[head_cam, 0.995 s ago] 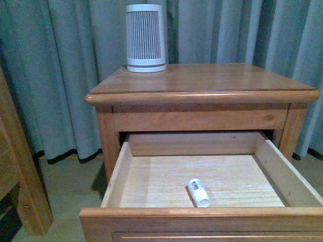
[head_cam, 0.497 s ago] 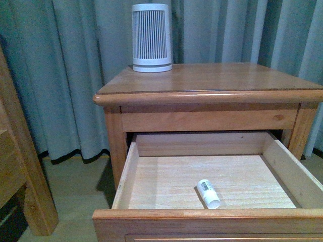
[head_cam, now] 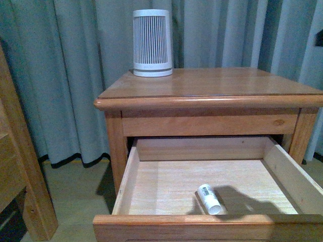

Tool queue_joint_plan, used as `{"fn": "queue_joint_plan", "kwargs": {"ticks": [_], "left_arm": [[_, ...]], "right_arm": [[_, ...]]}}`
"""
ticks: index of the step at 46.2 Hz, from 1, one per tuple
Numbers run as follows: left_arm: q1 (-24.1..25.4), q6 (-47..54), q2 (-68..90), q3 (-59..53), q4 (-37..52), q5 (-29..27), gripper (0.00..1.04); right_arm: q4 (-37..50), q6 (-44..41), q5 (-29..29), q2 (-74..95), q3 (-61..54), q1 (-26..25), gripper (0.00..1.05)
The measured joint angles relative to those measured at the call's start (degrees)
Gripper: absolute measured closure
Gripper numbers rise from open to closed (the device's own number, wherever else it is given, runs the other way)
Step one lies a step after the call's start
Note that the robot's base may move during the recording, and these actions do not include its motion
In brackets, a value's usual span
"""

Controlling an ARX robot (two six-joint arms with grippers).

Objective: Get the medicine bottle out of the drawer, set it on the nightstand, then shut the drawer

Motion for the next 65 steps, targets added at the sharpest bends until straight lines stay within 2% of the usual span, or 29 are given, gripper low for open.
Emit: {"fn": "queue_joint_plan", "kwargs": {"ticks": [4,6,19,28,40,65], "left_arm": [[0.0,0.0,0.0,0.0,0.0,0.0,0.83],[0.0,-0.1,0.0,0.0,0.0,0.0,0.82],[0.0,0.0,0.0,0.0,0.0,0.0,0.39],[0.0,0.0,0.0,0.0,0.0,0.0,0.05],[0.0,0.0,0.0,0.0,0.0,0.0,0.06],[0.0,0.0,0.0,0.0,0.0,0.0,0.06]], "right_arm": [[0.4,-0.5,2.3,7.0,3.8,1.7,0.07],[0.4,-0.8,3.4,10.3,5.6,2.5,0.07],[0.4,-2.1,10.0,28.0,14.0,7.3,0.07],[-1.2,-1.9,13.5,37.8,19.1,10.8,0.07],[-3.0,-1.8,16.6,47.6,24.2,12.3,0.07],[-4.6,-1.1,17.2,59.0,29.7,13.3,0.07]]}}
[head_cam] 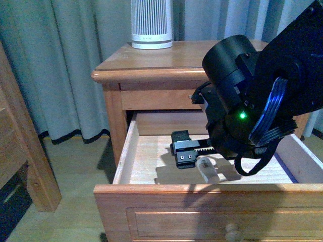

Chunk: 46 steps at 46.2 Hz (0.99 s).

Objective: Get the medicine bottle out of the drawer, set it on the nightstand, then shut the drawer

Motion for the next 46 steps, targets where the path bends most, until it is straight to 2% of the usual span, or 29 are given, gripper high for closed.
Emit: {"fn": "queue_joint_plan", "kwargs": {"ticks": [27,46], "left_arm": [[0.0,0.0,0.0,0.0,0.0,0.0,0.06],[0.0,0.0,0.0,0.0,0.0,0.0,0.06]], "right_arm": [[-0.3,1.0,0.6,5.3,3.8,-2.6,0.07],[0.6,-0.9,-0.3,7.8,4.9,-1.4,0.07]]}}
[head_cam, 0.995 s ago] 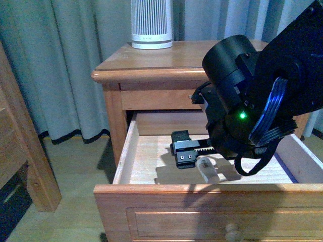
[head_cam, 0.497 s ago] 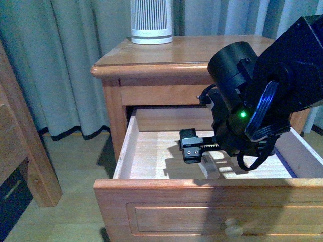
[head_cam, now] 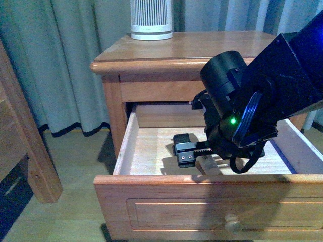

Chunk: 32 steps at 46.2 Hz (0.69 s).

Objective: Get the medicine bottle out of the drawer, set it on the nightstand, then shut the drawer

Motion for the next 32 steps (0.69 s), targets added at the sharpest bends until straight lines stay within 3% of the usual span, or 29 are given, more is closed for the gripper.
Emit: {"fn": "queue_joint_plan", "kwargs": {"ticks": [8,20,32], "left_arm": [[0.0,0.0,0.0,0.0,0.0,0.0,0.06],[0.0,0.0,0.0,0.0,0.0,0.0,0.06],[0.0,0.0,0.0,0.0,0.0,0.0,0.06]], "right_arm": [[0.0,-0.1,0.2,0.4,0.5,0.4,0.25],[0.1,-0.1,0.3,0.5,0.6,0.4,0.74],[1.6,-0.1,-0.8,-0.5,-1.1,0.5,0.81]]}}
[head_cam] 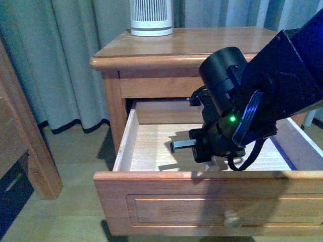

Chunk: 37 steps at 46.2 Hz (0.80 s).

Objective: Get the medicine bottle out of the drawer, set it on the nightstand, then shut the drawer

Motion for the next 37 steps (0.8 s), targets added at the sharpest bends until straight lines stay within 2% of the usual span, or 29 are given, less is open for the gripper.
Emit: {"fn": "queue_joint_plan", "kwargs": {"ticks": [15,37], "left_arm": [[0.0,0.0,0.0,0.0,0.0,0.0,0.06],[0.0,0.0,0.0,0.0,0.0,0.0,0.06]], "right_arm": [[2.4,-0.6,-3.0,-12.9,-3.8,1.1,0.82],[7.9,-10.1,-3.2,-24.5,0.0,-2.3,0.82]]}}
